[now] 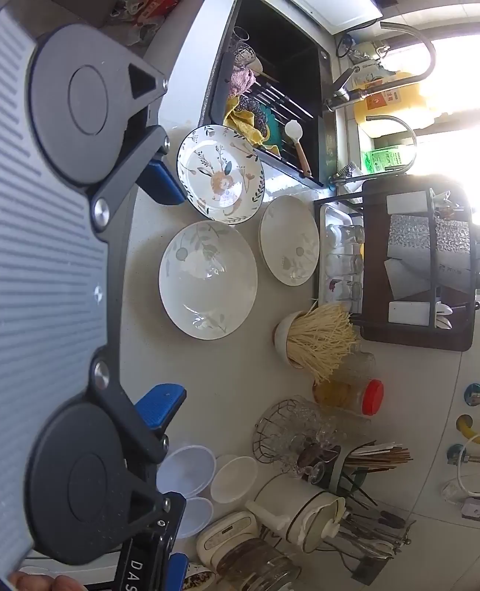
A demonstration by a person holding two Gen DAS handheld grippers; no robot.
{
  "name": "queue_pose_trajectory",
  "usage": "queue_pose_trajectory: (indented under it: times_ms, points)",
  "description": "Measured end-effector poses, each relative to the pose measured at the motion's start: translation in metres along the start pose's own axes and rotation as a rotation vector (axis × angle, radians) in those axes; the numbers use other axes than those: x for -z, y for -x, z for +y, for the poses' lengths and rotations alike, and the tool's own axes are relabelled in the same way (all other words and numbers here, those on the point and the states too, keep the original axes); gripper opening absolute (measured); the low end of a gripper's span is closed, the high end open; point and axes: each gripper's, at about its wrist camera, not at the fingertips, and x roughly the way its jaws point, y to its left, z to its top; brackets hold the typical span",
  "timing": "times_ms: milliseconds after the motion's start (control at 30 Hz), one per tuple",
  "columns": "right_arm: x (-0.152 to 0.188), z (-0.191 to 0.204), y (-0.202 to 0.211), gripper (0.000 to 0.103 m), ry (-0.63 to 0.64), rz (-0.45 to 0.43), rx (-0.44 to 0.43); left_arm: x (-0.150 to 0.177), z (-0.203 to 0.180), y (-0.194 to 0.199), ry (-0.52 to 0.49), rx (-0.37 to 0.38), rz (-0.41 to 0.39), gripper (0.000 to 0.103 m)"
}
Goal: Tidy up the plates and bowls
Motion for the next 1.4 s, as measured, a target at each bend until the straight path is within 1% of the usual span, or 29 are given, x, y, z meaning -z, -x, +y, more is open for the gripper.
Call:
queue_pose_trajectory:
  times_ms: [33, 67, 100, 200, 333, 500, 833, 933, 1033, 1167, 1400]
  points:
    - [0.000, 0.000, 0.000, 0.103, 0.000, -0.012, -0.001, 0.000, -0.001, 0.001, 0.000, -0.008, -0.002, 0.103]
    - [0.001, -0.001, -0.001, 0.103, -0.002, -0.012, 0.000, -0.004, -0.004, -0.001, -0.009, -0.018, 0.020, 0.103]
    - [0.001, -0.002, -0.001, 0.103, -0.005, -0.013, 0.001, -0.009, 0.002, -0.005, 0.015, 0.003, 0.037, 0.103]
    - [0.005, -0.006, -0.002, 0.103, -0.013, -0.007, 0.011, -0.007, 0.005, -0.006, 0.021, -0.001, 0.020, 0.103]
    - [-0.010, -0.004, -0.004, 0.103, -0.020, 0.013, 0.024, -0.011, 0.008, -0.009, 0.027, -0.007, 0.038, 0.103]
    - [-0.014, -0.005, -0.008, 0.103, -0.028, 0.014, 0.024, -0.016, 0.011, -0.013, 0.029, -0.017, 0.035, 0.103]
    - [-0.023, 0.000, -0.017, 0.103, -0.014, 0.000, 0.031, -0.030, 0.015, -0.024, 0.020, -0.012, 0.037, 0.103]
    - [-0.028, -0.001, -0.018, 0.103, -0.013, -0.009, 0.029, -0.035, 0.017, -0.024, 0.014, -0.017, 0.020, 0.103]
    - [-0.034, -0.001, -0.019, 0.103, -0.012, -0.022, 0.028, -0.041, 0.023, -0.026, 0.038, -0.012, 0.022, 0.103]
    - [-0.036, -0.003, -0.023, 0.103, -0.018, -0.016, 0.032, -0.043, 0.028, -0.027, 0.048, -0.022, 0.021, 0.103]
    - [-0.036, -0.002, -0.026, 0.103, -0.031, -0.005, 0.033, -0.042, 0.034, -0.026, 0.062, -0.014, 0.028, 0.103]
